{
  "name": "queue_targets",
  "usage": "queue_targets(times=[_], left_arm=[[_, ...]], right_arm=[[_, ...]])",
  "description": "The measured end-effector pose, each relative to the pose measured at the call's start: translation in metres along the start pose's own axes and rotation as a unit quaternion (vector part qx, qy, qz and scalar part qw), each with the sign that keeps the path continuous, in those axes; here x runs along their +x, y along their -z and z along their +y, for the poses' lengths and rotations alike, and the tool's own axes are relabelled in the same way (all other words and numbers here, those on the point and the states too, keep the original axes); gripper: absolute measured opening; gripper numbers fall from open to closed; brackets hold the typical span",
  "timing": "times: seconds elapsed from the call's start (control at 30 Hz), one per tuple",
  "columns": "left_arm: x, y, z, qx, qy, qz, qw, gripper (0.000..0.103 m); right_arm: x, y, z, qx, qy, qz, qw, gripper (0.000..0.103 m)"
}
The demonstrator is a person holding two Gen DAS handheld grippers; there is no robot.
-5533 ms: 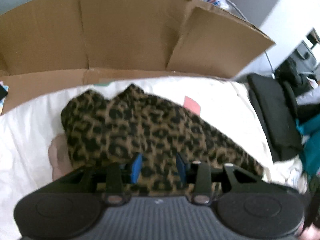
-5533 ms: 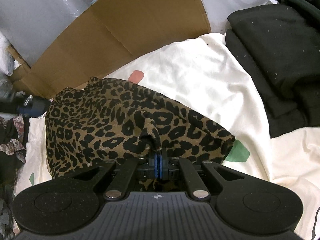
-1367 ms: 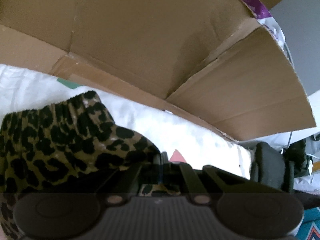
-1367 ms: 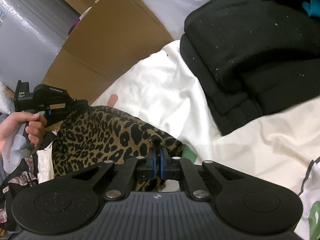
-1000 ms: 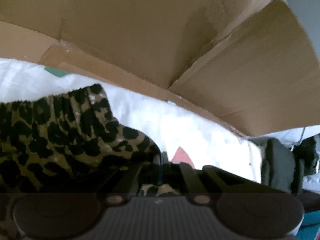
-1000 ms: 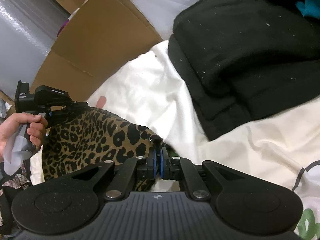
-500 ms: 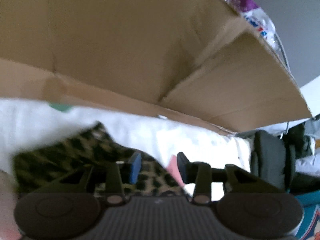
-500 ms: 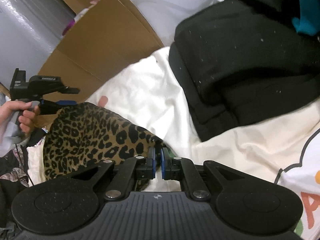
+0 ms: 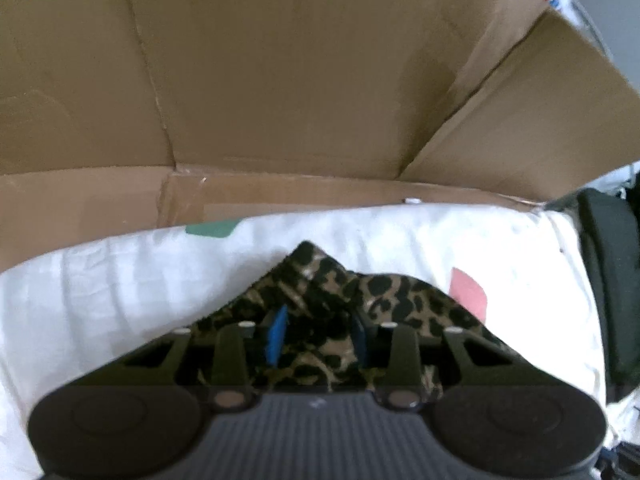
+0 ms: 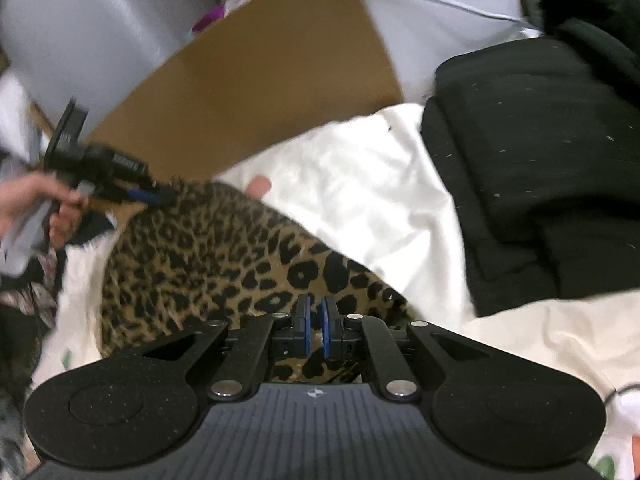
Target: Fold clothes
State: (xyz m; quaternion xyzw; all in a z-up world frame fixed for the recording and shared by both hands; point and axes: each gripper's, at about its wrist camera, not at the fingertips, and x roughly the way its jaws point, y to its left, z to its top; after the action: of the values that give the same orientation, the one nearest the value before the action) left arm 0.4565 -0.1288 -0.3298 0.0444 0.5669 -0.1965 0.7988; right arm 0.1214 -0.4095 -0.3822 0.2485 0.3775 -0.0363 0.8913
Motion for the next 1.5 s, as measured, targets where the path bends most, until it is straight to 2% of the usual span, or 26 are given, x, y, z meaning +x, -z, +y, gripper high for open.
queue_targets(times=[0.1, 0.27, 0.4, 0.5, 0.6, 0.73, 0.9, 1.07, 1.27, 1.37, 1.5], left_arm=[[0.006, -0.003, -0.003, 0.001, -0.009, -0.004, 1.0, 0.037], [0.015, -0.004, -0.01, 0.018, -0.02, -0.014, 0.9995, 0.055], [0.016, 0.001, -0.017, 0.027, -0.033, -0.024, 0.9988, 0.056], [0.004, 0.006, -0.019, 0.032, -0.02, -0.025, 0.999, 0.052], [-0.009, 0.014, -0.019, 0.039, 0.005, -0.014, 0.9991, 0.042], [-0.028, 0.025, -0.014, 0.051, 0.01, -0.011, 0.9986, 0.035], [-0.04, 0.038, -0.006, 0.061, 0.02, -0.003, 0.9979, 0.034], [-0.013, 0.048, 0.001, 0.046, 0.026, 0.015, 0.9985, 0.029], [0.012, 0.055, -0.002, 0.037, 0.04, 0.009, 0.9985, 0.027], [0.01, 0.054, -0.002, 0.031, 0.04, 0.01, 0.9987, 0.027], [-0.014, 0.054, 0.0, 0.04, 0.048, 0.005, 0.998, 0.027]], right_arm=[[0.014, 0.001, 0.002, -0.017, 0.014, 0.02, 1.0, 0.005], [0.019, 0.009, -0.012, -0.012, 0.021, 0.038, 0.999, 0.008], [0.015, 0.009, -0.015, -0.006, 0.027, 0.037, 0.999, 0.007], [0.012, 0.009, -0.014, -0.004, 0.036, 0.035, 0.999, 0.007], [0.01, 0.008, -0.016, -0.003, 0.045, 0.034, 0.998, 0.007], [0.011, 0.007, -0.021, 0.007, 0.06, 0.034, 0.998, 0.008], [0.002, 0.003, -0.02, 0.015, 0.05, 0.02, 0.998, 0.006], [-0.012, -0.005, -0.015, 0.022, 0.037, -0.011, 0.999, 0.006], [-0.021, -0.007, 0.002, 0.002, 0.017, -0.028, 0.999, 0.006], [-0.021, -0.004, 0.01, -0.017, 0.017, -0.033, 0.999, 0.006], [-0.017, 0.002, 0.019, -0.025, 0.007, -0.023, 0.999, 0.006]])
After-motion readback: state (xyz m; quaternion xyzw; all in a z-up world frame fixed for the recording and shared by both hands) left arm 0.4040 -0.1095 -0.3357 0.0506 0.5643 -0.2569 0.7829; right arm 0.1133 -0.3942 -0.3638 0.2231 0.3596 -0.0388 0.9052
